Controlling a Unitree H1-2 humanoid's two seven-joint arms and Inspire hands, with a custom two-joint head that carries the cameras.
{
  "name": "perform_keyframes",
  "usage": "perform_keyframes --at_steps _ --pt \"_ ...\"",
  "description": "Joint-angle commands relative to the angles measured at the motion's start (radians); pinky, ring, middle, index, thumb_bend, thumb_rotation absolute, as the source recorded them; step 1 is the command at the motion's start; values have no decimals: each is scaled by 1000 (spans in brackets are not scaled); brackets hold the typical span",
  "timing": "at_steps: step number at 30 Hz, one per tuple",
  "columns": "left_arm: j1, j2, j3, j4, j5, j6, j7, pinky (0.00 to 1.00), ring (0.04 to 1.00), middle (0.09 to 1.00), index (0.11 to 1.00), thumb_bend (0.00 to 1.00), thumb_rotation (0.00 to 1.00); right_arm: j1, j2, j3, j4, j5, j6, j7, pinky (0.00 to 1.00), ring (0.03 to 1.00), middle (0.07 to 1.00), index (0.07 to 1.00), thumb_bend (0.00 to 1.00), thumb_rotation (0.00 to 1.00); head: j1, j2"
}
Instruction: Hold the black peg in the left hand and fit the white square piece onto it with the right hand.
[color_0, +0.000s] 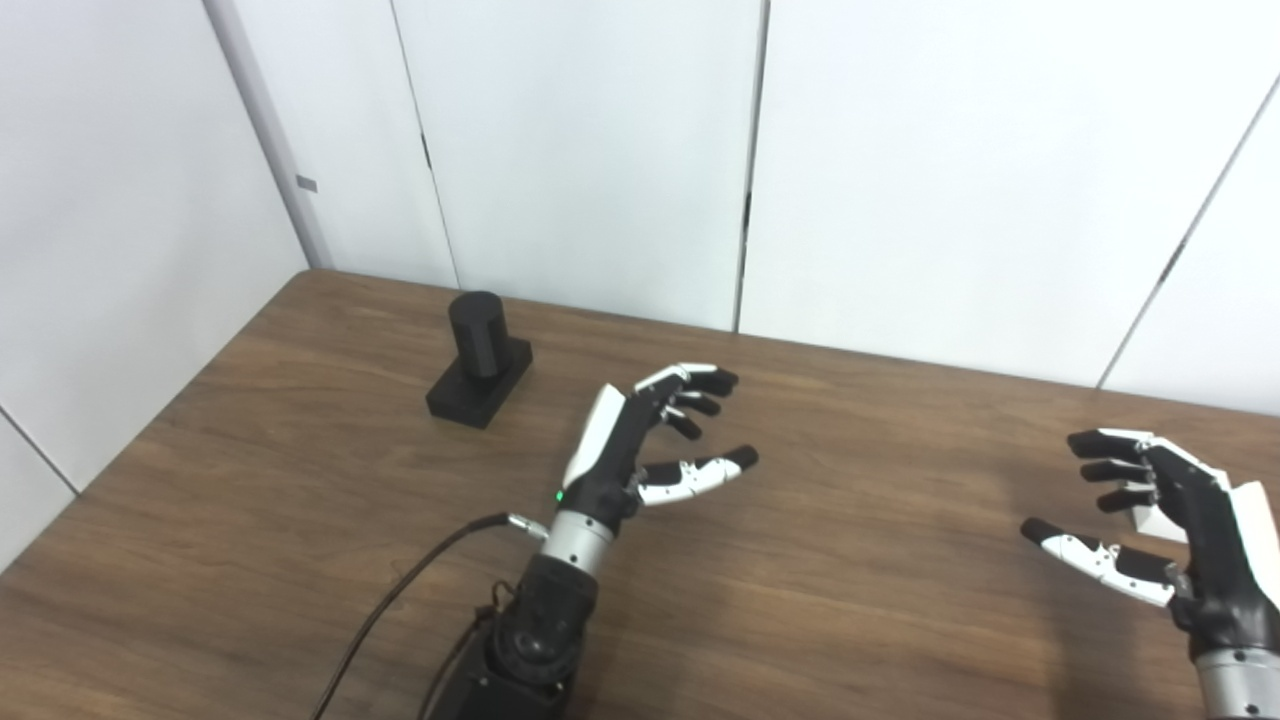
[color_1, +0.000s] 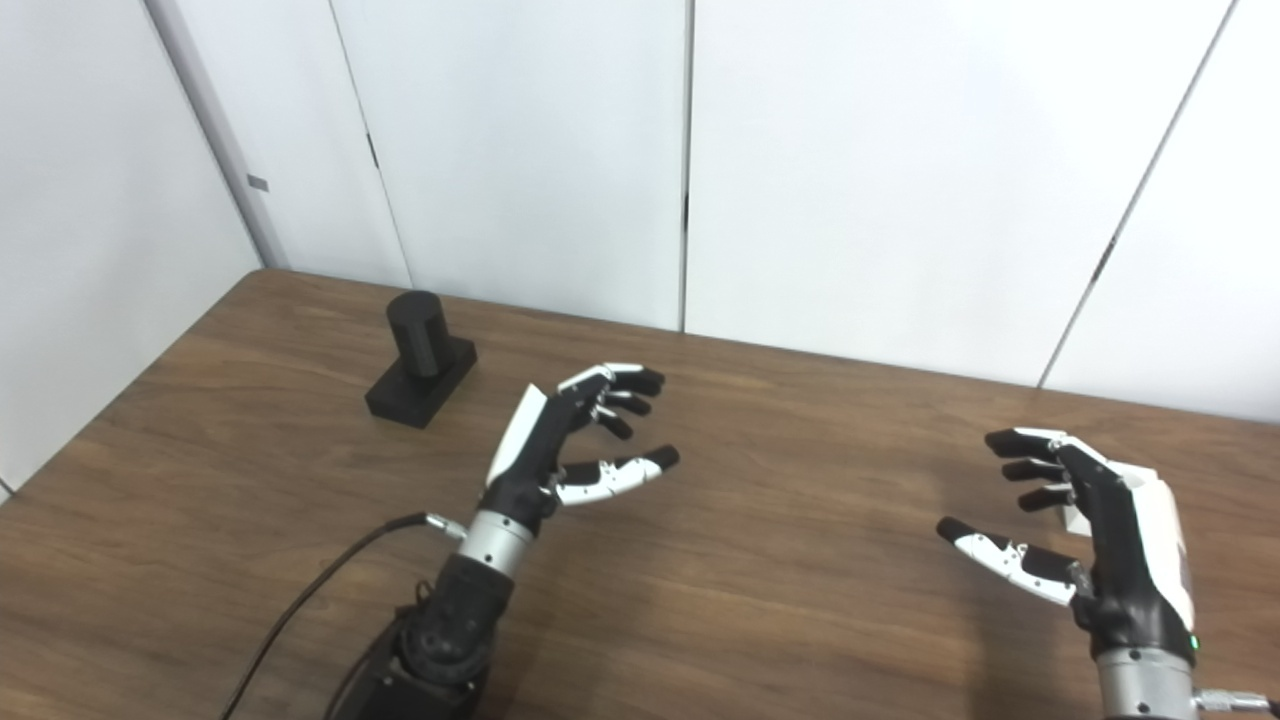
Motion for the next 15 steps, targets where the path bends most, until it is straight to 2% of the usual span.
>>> perform_keyframes --at_steps 1,6,11,15 --pt "-57 30 20 -54 -2 6 0 534 678 729 693 789 211 -25 -13 -10 -38 8 -16 -2 525 645 679 637 575 0 1 0" --pt "-87 78 52 -100 22 55 4 534 683 748 703 764 177 -28 -19 -11 -31 13 -28 -4 519 644 676 635 566 0 10 -1" --pt "-105 119 87 -129 96 104 44 514 684 767 725 781 171 -28 -22 -10 -17 26 -41 -4 528 644 677 639 572 0 19 -2" --pt "-116 139 119 -149 175 175 87 579 737 786 756 817 209 -29 -22 -7 -11 25 -46 -7 524 643 676 635 576 0 21 -3"
